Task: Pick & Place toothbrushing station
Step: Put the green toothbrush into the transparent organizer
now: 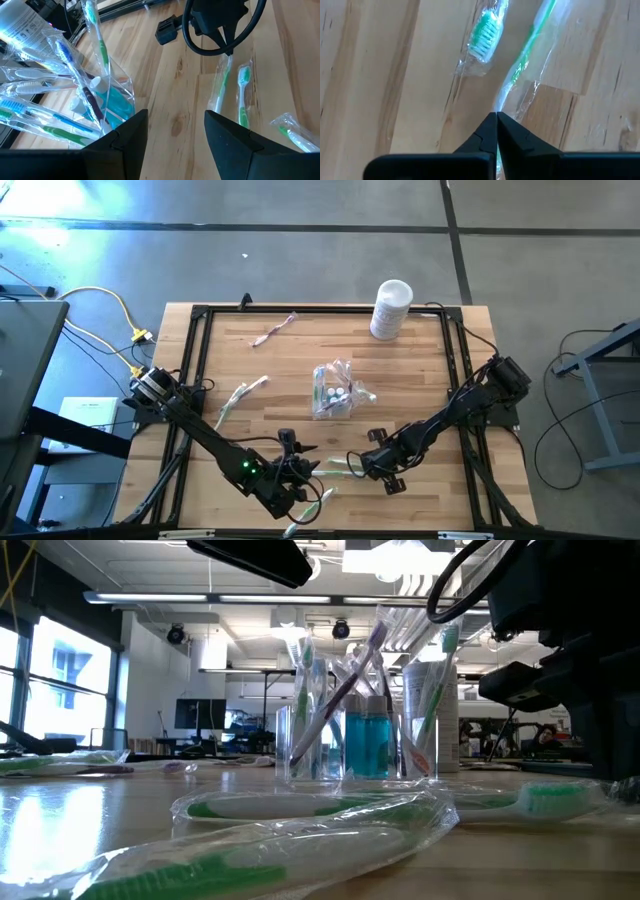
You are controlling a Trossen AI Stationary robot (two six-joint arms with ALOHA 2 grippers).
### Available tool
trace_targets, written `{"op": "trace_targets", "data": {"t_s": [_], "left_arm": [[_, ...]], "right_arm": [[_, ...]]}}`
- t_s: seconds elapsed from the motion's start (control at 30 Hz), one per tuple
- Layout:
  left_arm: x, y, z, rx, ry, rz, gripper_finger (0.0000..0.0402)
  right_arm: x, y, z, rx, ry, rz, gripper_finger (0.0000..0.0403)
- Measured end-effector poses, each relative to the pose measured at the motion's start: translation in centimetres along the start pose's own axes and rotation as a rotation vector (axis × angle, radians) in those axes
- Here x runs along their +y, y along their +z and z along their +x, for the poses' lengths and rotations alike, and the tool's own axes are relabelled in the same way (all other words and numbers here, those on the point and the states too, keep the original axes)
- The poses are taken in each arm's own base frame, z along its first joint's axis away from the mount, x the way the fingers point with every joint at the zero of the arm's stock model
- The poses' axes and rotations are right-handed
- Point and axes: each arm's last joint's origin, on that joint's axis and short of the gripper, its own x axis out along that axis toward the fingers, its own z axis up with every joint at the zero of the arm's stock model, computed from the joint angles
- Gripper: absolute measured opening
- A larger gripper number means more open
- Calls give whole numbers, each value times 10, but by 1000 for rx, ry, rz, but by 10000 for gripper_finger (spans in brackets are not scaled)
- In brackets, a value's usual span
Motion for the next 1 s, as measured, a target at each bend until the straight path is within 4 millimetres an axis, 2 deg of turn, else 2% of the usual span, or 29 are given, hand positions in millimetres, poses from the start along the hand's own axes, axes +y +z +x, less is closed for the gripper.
{"op": "trace_targets", "data": {"t_s": [0.17,0.5,0.73,0.87,1.0], "left_arm": [[0,0,0,0,0,3,187],[0,0,0,0,0,3,187],[0,1,0,-8,9,3,187],[9,6,10,-17,56,39,187],[23,7,38,15,87,-1,187]], "right_arm": [[-1,-1,0,11,-16,0,2],[5,-8,-19,-17,-129,-27,2],[7,-8,-19,-24,-141,-29,2],[7,-8,-19,-24,-141,-31,2],[6,-8,-19,-27,-150,-37,2]]}}
